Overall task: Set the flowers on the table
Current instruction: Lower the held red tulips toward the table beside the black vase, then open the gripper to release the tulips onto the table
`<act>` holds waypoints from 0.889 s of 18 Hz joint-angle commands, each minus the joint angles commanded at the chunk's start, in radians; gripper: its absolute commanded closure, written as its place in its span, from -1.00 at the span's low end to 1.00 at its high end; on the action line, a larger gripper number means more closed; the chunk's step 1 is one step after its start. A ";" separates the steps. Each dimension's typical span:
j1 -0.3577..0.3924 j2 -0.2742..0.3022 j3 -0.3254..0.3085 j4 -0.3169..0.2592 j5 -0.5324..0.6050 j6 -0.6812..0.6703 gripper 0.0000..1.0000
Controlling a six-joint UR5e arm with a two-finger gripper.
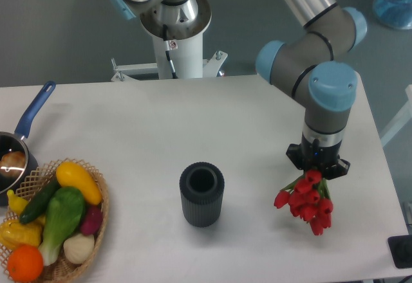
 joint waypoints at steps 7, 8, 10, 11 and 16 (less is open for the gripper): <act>0.008 0.009 -0.028 0.040 -0.008 -0.009 -1.00; 0.008 0.009 -0.028 0.044 -0.008 -0.009 -1.00; 0.012 0.009 -0.026 0.055 -0.008 -0.009 -1.00; 0.024 0.011 -0.025 0.057 -0.012 -0.009 -1.00; 0.100 0.018 -0.021 0.061 -0.184 0.017 -1.00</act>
